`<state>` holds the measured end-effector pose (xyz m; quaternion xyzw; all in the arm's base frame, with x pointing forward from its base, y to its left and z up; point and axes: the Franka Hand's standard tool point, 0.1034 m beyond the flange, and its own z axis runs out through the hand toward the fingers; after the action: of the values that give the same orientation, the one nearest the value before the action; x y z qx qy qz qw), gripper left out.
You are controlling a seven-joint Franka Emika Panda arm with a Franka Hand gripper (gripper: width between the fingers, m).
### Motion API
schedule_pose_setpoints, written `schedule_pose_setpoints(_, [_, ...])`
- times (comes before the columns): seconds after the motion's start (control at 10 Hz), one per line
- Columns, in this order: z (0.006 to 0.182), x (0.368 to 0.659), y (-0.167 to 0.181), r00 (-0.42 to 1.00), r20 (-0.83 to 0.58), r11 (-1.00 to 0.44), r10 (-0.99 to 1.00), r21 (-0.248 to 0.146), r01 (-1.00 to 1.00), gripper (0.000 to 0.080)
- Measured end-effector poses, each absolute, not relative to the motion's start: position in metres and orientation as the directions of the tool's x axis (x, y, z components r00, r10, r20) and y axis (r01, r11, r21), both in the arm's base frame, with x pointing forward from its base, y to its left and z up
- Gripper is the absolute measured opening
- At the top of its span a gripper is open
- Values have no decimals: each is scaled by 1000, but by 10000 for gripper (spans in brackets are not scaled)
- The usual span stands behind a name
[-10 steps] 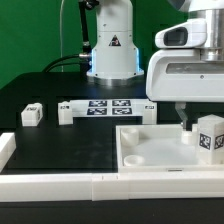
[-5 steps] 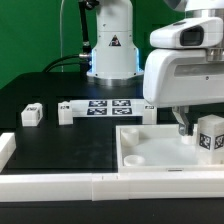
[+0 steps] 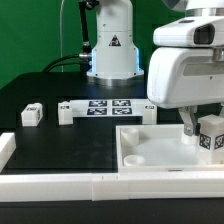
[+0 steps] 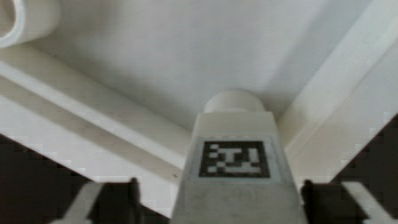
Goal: Assemble one leg
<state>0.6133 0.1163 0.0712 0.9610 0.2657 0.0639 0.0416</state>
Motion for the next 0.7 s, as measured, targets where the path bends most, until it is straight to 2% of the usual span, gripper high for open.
schedule_pose_setpoints(0.1, [71,613,116,869,105,-874,483,110,473,393])
schedule_pose_setpoints(0.2, [71,613,116,869,105,-874,483,110,473,294])
schedule_pose_setpoints(0.3, [71,613,116,873,106,-878,476,109,465,294])
schedule_pose_setpoints(0.5, [70,613,117,968,154,-979,199,70,190,294])
schedule_pose_setpoints(0.7, [69,613,119,975,182,-991,-130,9,-134,294])
